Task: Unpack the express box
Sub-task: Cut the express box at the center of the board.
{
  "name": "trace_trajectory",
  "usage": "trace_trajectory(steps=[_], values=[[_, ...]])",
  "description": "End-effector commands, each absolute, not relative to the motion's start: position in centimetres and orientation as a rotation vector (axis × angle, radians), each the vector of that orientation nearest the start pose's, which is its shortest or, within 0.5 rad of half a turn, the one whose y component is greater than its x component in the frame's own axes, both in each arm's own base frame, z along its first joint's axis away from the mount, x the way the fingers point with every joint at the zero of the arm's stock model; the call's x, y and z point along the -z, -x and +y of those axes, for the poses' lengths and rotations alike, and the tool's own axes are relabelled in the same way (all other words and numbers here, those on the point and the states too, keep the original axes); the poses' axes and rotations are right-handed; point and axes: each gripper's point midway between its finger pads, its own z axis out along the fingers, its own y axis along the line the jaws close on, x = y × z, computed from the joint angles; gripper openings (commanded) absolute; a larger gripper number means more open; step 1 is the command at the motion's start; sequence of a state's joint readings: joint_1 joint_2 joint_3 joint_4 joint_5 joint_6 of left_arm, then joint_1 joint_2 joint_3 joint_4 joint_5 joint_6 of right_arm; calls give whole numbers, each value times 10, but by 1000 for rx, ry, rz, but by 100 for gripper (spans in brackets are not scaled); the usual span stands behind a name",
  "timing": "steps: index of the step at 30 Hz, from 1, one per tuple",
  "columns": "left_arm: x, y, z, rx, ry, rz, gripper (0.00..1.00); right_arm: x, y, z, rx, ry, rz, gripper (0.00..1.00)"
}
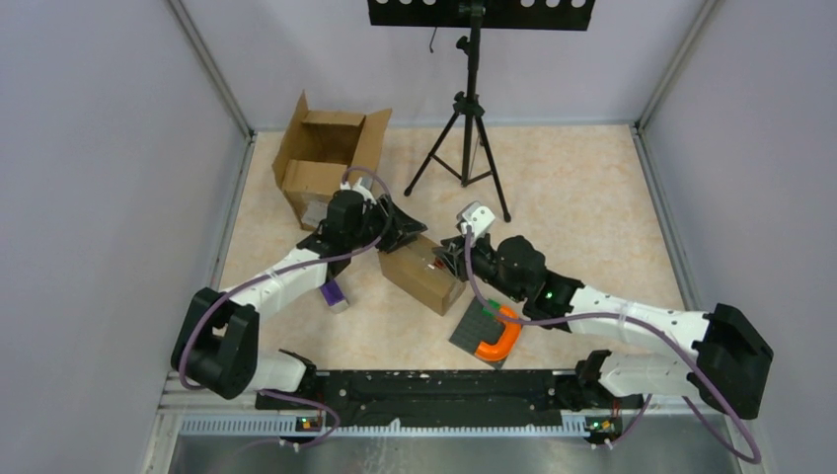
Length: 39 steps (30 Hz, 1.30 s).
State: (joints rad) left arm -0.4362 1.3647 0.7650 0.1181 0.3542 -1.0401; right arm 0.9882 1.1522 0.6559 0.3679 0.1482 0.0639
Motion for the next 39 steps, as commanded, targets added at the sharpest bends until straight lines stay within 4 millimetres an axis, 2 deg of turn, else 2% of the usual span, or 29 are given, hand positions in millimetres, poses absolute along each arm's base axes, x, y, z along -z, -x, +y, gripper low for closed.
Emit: trace_trajectory(steps=[1,13,24,27,30,34,37,39], values=[[-134,-317,-234,1087,467,2257,51,-248,-228,315,-700,630,1577,0],[-109,-311,-230,1050,467,2304,50,-242,-216,296,-695,590,1609,0],[-94,-301,-229,1050,406,2313,49,-229,-208,285,-682,579,1668,0],[-111,-313,-231,1048,334,2274,49,-227,-211,284,-684,542,1656,0],[-142,-335,-234,1009,267,2249,50,-232,-221,297,-685,526,1609,0],[-188,-360,-237,994,164,2192,54,-260,-238,315,-669,511,1511,0],[-217,-364,-248,1044,82,2163,58,-272,-249,329,-647,529,1472,0],[-225,-360,-254,1101,75,2169,58,-276,-253,336,-644,540,1459,0]])
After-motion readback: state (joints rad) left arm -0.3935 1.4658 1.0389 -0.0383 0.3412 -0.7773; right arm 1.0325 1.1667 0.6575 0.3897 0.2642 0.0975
